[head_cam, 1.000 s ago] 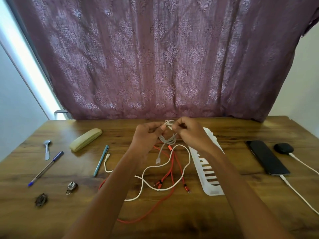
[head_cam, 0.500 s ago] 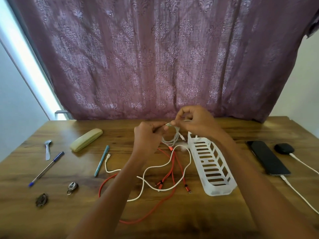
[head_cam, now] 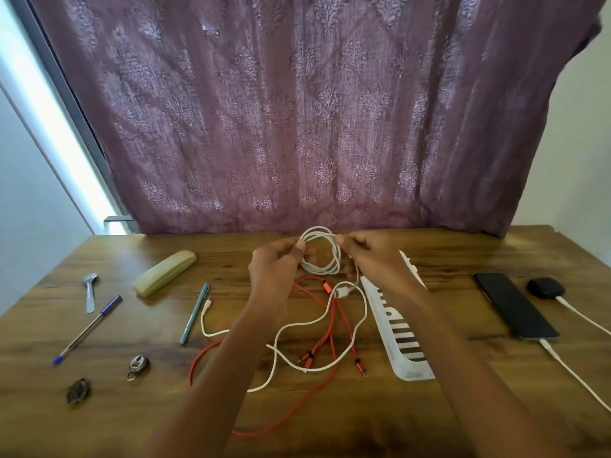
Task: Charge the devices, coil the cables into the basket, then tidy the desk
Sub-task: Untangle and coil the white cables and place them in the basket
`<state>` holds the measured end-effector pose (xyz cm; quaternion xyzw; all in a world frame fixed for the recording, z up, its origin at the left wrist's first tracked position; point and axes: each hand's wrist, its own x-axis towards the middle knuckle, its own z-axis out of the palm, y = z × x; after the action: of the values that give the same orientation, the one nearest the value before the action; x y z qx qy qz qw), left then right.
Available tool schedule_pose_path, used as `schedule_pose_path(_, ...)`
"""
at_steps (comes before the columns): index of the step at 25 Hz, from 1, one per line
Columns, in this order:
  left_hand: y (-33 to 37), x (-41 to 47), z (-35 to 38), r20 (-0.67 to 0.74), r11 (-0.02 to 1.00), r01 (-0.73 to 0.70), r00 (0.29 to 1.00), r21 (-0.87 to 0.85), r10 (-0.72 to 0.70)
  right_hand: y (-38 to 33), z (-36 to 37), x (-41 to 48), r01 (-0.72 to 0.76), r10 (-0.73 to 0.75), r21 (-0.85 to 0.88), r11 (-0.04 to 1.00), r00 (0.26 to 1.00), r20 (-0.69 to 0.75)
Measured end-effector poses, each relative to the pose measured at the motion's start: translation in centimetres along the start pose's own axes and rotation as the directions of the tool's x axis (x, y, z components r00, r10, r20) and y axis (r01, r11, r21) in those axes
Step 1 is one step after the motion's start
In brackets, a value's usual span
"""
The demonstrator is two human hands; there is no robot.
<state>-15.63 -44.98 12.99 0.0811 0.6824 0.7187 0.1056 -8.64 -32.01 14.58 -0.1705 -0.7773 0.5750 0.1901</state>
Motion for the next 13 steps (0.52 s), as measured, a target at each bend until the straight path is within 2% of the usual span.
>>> schedule_pose_path(2, -0.6, -0.1, -0.1, 0.047, 1.000, 0.015, 0.999, 0.019, -0.015, -0.2, 0.4, 0.0, -0.057, 0.057, 0.127, 0.990, 0.998, 0.002)
schedule_pose_path(4, -0.8, -0.3, -0.6, 0.105, 0.985, -0.035, 0.994, 0.166, 0.018, -0.5, 0.2, 0.1, -0.077, 0.072, 0.162, 0.984, 0.997, 0.034)
schedule_pose_path(5, -0.6, -0.4, -0.8, 0.129, 0.950, -0.100, 0.990, 0.296, 0.064, -0.6, 0.1, 0.1, -0.078, 0.070, 0.145, 0.986, 0.996, 0.057)
schedule_pose_path(7, 0.2, -0.4, -1.1, 0.186, 0.793, -0.291, 0.956, 0.534, 0.226, -0.8, -0.2, 0.2, -0.068, 0.060, 0.086, 0.994, 0.994, 0.089)
schedule_pose_path(9, 0.8, 0.0, -1.3, 0.320, 0.577, -0.523, 0.849, 0.627, 0.422, -0.9, -0.2, 0.4, -0.060, 0.056, 0.036, 0.998, 0.993, 0.099)
schedule_pose_path(11, 0.9, 0.8, -1.3, 0.473, 0.393, -0.693, 0.709, 0.605, 0.522, -1.2, -0.1, 0.5, -0.033, 0.031, 0.013, 0.999, 0.992, 0.120)
schedule_pose_path(12, 0.8, 1.0, -1.3, 0.515, 0.360, -0.732, 0.670, 0.578, 0.535, -1.3, -0.1, 0.6, -0.020, 0.016, 0.027, 0.999, 0.991, 0.131)
schedule_pose_path(13, 0.9, 1.0, -1.2, 0.530, 0.373, -0.746, 0.659, 0.552, 0.535, -1.3, -0.1, 0.7, -0.009, 0.001, 0.051, 0.999, 0.990, 0.139)
